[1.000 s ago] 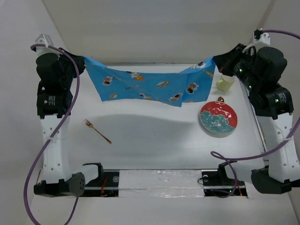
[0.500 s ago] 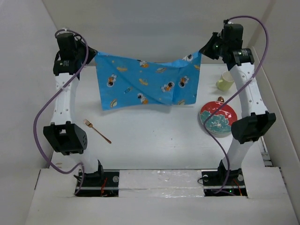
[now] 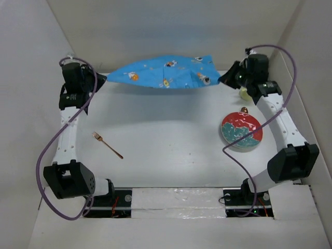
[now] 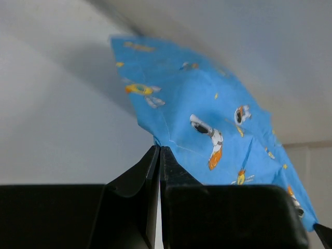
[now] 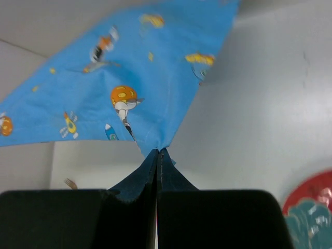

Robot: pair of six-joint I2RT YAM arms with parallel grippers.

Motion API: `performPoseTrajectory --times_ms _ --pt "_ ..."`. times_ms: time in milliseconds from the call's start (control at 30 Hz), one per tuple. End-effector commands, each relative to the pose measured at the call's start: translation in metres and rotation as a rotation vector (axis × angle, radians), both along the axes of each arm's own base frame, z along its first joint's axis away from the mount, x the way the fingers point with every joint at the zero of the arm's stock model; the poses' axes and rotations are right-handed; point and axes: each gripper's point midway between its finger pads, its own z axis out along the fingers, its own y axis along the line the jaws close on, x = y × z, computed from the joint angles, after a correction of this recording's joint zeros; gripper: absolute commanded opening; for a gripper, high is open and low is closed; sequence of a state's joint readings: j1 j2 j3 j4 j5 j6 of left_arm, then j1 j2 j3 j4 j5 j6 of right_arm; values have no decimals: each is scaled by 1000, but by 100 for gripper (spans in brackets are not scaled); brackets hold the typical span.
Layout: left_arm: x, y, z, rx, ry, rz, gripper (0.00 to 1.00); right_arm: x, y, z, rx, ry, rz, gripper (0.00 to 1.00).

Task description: Set the dinner table for one person

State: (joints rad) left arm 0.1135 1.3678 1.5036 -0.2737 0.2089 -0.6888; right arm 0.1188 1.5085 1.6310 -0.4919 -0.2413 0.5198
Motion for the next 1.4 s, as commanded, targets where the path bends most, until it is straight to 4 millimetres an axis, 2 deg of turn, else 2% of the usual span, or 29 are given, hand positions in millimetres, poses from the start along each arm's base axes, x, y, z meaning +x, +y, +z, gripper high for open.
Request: performPoseTrajectory --times_ms 0,33,67,133,167,267,367,400,500,900,1167,1333,1367 --pt "-15 1 -92 25 149 -9 0 -8 6 -95 4 166 39 0" --pt "-20 0 -110 27 185 -12 0 -13 5 -112 -7 200 40 0" --pt "-30 0 -144 37 252 -18 0 -17 3 -126 -18 231 37 0" --pt "-38 4 -175 58 325 -7 0 -24 4 -157 -32 287 36 0" --pt "-46 6 -205 69 398 -3 0 -32 3 -181 -40 339 38 0" --pt "-62 14 -251 113 521 13 0 -48 8 -226 -69 434 60 0" --pt "-76 16 -278 131 602 10 0 -62 6 -254 -102 500 64 0" --pt "-80 17 -281 135 615 10 0 -71 3 -265 -112 534 62 0" --pt "-93 19 -287 156 640 11 0 -89 -2 -279 -129 569 56 0" --pt "-140 26 -301 238 731 5 0 -138 -19 -298 -190 643 55 0" --pt "-146 12 -300 178 721 -39 0 -147 -21 -300 -201 665 59 0" --pt "-146 6 -290 151 702 -54 0 -146 -21 -291 -197 658 60 0" --pt "-144 6 -287 153 695 -56 16 -147 -20 -289 -194 658 62 0"
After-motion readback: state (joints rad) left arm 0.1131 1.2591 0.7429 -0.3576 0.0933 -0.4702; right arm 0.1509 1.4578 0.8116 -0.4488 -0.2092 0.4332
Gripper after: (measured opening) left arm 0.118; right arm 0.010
